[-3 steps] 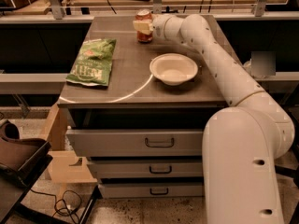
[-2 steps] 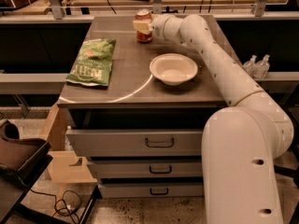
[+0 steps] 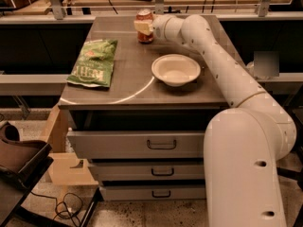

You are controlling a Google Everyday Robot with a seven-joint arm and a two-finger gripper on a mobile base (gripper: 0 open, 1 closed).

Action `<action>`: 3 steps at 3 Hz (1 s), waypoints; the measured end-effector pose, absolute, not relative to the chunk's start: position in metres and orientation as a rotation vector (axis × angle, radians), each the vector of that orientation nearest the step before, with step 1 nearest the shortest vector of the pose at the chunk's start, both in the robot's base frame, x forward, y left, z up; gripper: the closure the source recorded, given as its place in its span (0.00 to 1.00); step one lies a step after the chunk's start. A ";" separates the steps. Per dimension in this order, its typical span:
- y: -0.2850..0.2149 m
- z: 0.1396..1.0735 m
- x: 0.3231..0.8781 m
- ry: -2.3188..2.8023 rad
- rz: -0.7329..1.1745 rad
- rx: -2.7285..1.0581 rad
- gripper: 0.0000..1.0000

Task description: Pick coke can

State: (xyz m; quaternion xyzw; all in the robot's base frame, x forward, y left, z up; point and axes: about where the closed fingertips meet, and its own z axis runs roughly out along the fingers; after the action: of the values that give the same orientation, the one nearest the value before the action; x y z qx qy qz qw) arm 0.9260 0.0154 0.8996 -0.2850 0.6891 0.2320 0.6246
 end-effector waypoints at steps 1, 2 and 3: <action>0.014 0.923 0.919 1.569 0.511 -0.673 1.00; 0.009 0.956 0.911 1.551 0.511 -0.684 1.00; 0.005 0.992 0.902 1.510 0.547 -0.691 1.00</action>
Offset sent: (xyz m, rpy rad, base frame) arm -0.0228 -0.0210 0.1070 -0.0205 -0.0649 0.0148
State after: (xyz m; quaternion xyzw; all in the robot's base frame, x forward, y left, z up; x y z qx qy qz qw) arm 0.9021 0.0055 0.9924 -0.3032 0.6623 0.2398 0.6418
